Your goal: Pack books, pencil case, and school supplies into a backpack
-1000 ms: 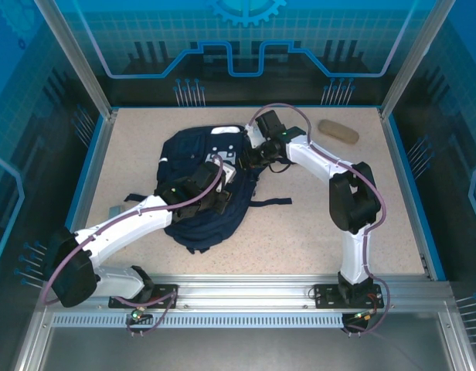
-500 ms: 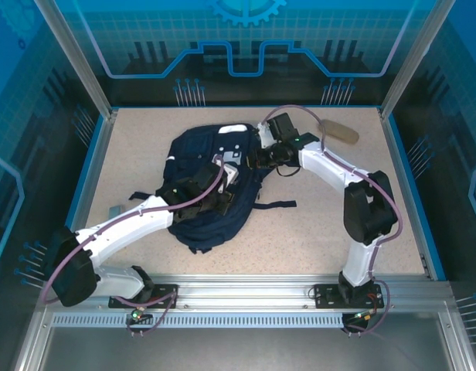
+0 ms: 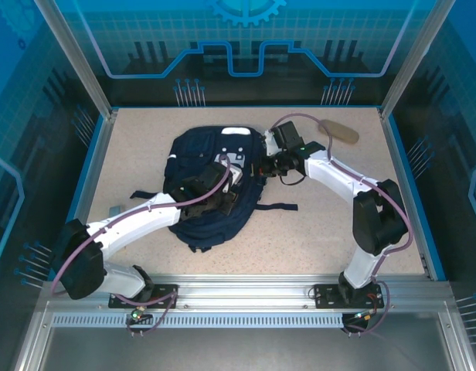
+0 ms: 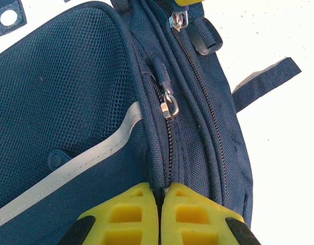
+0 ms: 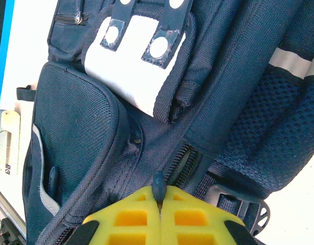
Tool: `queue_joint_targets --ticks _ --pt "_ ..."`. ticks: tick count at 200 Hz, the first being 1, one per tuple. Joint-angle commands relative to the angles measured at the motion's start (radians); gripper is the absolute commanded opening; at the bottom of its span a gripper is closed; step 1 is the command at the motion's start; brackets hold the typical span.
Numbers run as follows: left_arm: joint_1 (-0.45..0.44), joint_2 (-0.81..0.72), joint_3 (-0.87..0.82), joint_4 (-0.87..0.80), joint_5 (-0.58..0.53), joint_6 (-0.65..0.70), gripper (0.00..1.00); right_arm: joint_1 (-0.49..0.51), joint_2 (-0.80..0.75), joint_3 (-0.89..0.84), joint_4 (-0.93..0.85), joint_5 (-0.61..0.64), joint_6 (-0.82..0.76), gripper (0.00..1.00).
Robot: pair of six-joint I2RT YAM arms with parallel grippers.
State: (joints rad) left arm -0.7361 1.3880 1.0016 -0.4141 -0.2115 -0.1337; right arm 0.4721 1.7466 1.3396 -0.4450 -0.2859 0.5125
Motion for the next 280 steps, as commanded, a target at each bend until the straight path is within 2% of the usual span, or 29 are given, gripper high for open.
queue_joint_targets --ticks 1,34,68,98,131,177,210,236,248,264,280 --pt "0.017 0.007 0.042 0.069 -0.045 -0.030 0.00 0.014 -0.025 -0.012 -0.007 -0.055 -0.012 0.02" --pt "0.018 0.002 0.041 0.072 -0.043 -0.050 0.00 0.021 -0.048 -0.053 0.061 -0.162 -0.087 0.00" --pt "0.021 0.006 0.035 0.097 -0.053 -0.093 0.00 0.026 -0.143 -0.183 0.155 -0.265 -0.144 0.00" --pt "0.037 0.019 0.032 0.132 -0.041 -0.122 0.00 0.036 -0.219 -0.309 0.298 -0.390 -0.103 0.00" --pt "0.056 0.031 0.028 0.172 0.016 -0.142 0.00 0.058 -0.225 -0.393 0.408 -0.443 -0.040 0.00" --pt "0.070 0.059 0.051 0.194 0.097 -0.177 0.00 0.076 -0.219 -0.454 0.555 -0.441 0.032 0.00" --pt "0.084 0.074 0.060 0.230 0.114 -0.232 0.00 0.184 -0.193 -0.541 0.686 -0.338 0.100 0.00" --pt "0.103 0.059 0.059 0.235 0.115 -0.244 0.00 0.172 -0.234 -0.619 0.781 -0.263 0.174 0.00" --pt "0.108 0.046 0.051 0.229 0.113 -0.233 0.00 0.155 -0.284 -0.635 0.752 -0.223 0.170 0.09" --pt "0.121 0.023 0.034 0.219 0.116 -0.223 0.00 0.128 -0.361 -0.639 0.667 -0.167 0.147 0.27" --pt "0.126 0.003 0.014 0.219 0.126 -0.204 0.00 0.088 -0.415 -0.633 0.597 -0.152 0.138 0.39"
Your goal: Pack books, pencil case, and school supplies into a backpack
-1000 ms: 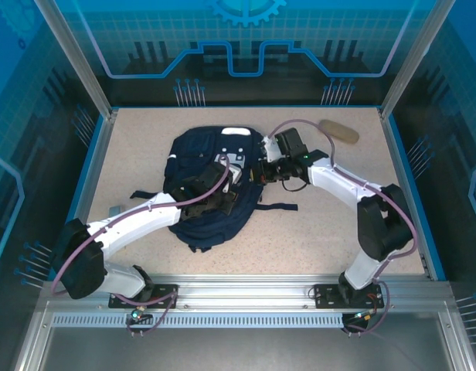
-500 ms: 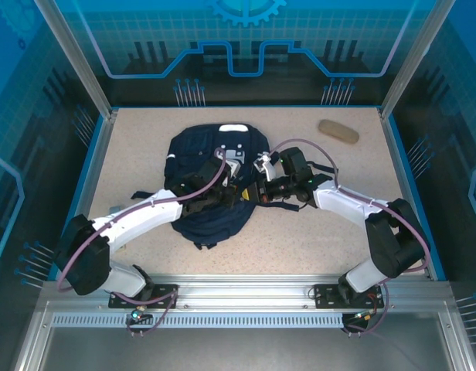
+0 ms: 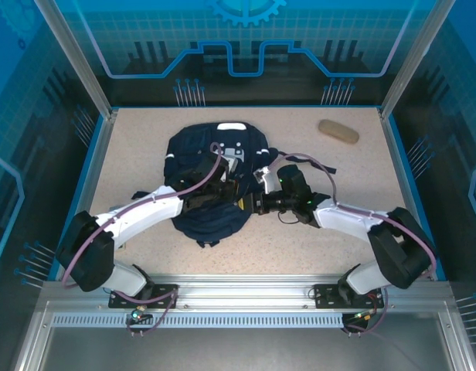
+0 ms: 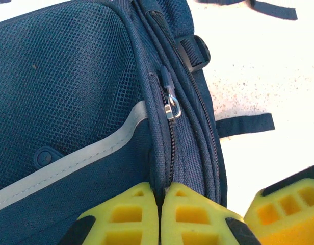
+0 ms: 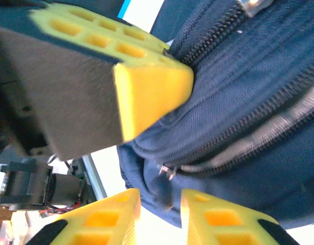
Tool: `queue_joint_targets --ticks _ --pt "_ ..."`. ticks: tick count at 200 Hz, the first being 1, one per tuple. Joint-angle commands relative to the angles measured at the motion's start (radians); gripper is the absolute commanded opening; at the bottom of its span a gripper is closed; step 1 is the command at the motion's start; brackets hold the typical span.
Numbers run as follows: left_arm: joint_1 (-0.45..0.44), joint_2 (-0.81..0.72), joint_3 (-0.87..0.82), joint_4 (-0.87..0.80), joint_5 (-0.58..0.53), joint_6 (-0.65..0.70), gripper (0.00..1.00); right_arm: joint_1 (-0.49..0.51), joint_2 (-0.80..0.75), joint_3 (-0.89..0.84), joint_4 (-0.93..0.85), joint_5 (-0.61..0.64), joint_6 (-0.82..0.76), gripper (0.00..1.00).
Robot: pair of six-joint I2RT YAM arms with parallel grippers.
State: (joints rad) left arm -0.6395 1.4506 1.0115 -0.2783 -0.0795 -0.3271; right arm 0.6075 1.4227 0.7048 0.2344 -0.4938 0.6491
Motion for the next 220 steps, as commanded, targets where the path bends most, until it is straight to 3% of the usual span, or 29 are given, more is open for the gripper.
queue_joint_targets --ticks 1,58,110,147,175,220 --pt "0.029 -0.061 0.003 0.084 -0.005 -0.010 0.00 -0.050 -0.094 0.002 -0.085 0.056 0.001 0.40" --pt "0.033 -0.123 -0.047 0.110 0.035 0.059 0.00 -0.138 -0.070 0.102 -0.180 -0.019 0.166 0.61" --pt "0.033 -0.143 -0.054 0.109 0.063 0.083 0.00 -0.125 0.083 0.216 -0.101 -0.107 0.377 0.62" --pt "0.032 -0.151 -0.065 0.109 0.073 0.074 0.00 -0.114 0.178 0.249 0.007 -0.168 0.453 0.55" --pt "0.035 -0.166 -0.074 0.094 0.060 0.058 0.00 -0.100 0.232 0.296 -0.006 -0.202 0.464 0.53" --pt "0.043 -0.213 -0.055 -0.038 0.037 -0.042 0.25 -0.074 0.339 0.393 -0.013 -0.258 0.479 0.62"
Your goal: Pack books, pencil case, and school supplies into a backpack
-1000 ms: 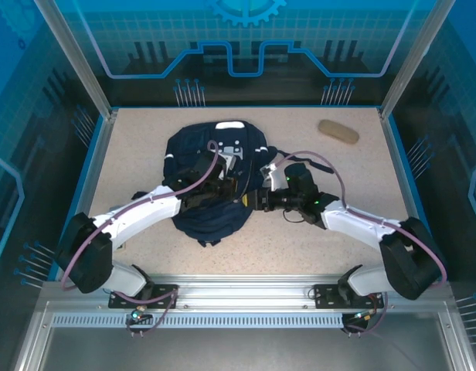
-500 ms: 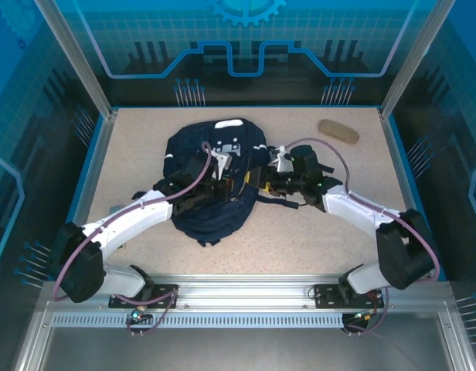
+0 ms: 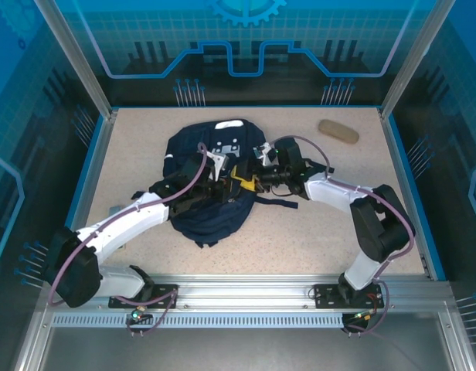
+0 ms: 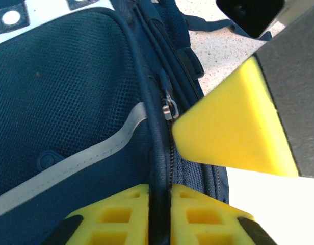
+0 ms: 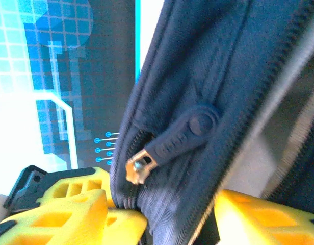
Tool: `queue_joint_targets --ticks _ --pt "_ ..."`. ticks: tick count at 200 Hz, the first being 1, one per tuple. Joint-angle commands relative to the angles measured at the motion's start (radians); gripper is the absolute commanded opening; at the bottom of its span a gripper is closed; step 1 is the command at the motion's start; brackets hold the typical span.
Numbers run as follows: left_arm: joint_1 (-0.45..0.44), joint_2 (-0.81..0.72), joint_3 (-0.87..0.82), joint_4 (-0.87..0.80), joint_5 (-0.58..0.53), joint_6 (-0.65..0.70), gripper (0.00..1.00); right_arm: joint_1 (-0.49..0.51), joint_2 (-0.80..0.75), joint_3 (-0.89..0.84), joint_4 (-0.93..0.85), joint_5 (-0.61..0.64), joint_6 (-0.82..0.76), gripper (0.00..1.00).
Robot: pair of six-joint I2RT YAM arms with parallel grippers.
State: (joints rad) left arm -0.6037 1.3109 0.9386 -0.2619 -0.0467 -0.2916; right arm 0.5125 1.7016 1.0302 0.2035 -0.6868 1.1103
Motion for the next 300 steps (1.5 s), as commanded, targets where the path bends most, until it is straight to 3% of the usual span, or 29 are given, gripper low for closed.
queue_joint_targets --ticks 1,31,65,107,148,199,300 --pt "0.007 -0.076 0.018 -0.058 0.002 -0.082 0.26 0.022 0.064 0.070 0.018 -0.067 0.019 0.62" --pt "0.008 -0.155 -0.007 -0.182 -0.092 -0.195 0.41 0.044 0.136 0.140 0.007 -0.072 0.037 0.59" --pt "0.008 -0.254 -0.073 -0.256 -0.131 -0.373 0.51 0.077 0.187 0.211 0.006 -0.055 0.058 0.43" --pt "-0.003 -0.317 -0.194 -0.198 -0.096 -0.602 0.53 0.114 0.241 0.286 0.030 0.014 0.099 0.26" --pt "-0.011 -0.313 -0.265 -0.120 -0.141 -0.711 0.53 0.131 0.268 0.312 0.043 0.039 0.124 0.20" --pt "-0.012 -0.280 -0.307 0.026 -0.195 -0.742 0.46 0.142 0.252 0.295 0.027 0.051 0.110 0.19" --pt "-0.011 -0.183 -0.294 0.008 -0.228 -0.780 0.29 0.147 0.234 0.291 -0.003 0.059 0.086 0.16"
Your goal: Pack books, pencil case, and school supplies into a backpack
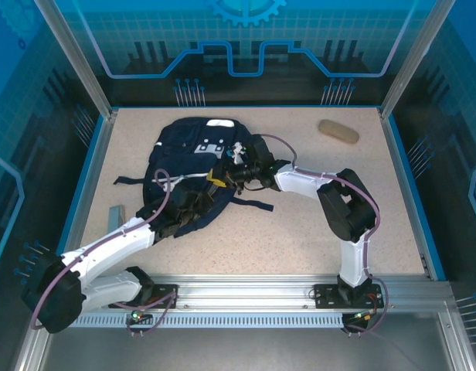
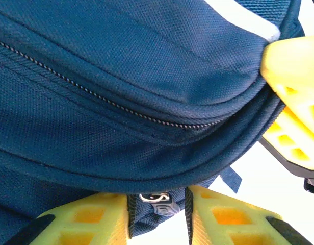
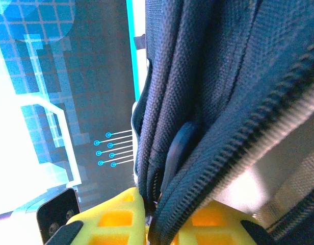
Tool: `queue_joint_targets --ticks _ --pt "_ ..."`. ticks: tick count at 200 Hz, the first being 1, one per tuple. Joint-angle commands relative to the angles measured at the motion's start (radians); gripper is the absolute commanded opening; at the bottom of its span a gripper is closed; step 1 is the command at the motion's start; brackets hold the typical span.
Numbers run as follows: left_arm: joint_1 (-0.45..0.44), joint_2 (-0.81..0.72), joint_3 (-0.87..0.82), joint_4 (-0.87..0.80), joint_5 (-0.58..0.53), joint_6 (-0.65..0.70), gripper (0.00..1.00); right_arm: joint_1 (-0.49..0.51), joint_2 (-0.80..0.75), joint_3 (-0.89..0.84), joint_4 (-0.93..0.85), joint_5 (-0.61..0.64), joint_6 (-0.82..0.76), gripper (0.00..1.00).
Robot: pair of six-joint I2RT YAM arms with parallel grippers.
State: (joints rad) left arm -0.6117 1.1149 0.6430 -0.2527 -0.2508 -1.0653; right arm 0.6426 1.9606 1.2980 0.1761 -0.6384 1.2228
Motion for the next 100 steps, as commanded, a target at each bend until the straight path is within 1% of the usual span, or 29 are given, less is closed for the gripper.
queue_joint_targets --ticks 1,20,65,100 --pt "-0.003 0.013 0.001 -0.001 -0.024 -0.005 0.29 0.018 -0.026 0.023 0.025 0.010 -0.026 0.16" --pt "-0.003 0.012 0.001 -0.013 -0.028 0.002 0.23 0.017 -0.025 0.024 0.022 0.012 -0.026 0.15" --pt "-0.002 -0.004 0.000 -0.077 -0.078 0.002 0.09 0.016 -0.032 0.027 -0.004 0.027 -0.039 0.14" --pt "-0.002 -0.015 0.001 -0.096 -0.085 0.022 0.09 0.016 -0.028 0.031 -0.013 0.032 -0.039 0.13"
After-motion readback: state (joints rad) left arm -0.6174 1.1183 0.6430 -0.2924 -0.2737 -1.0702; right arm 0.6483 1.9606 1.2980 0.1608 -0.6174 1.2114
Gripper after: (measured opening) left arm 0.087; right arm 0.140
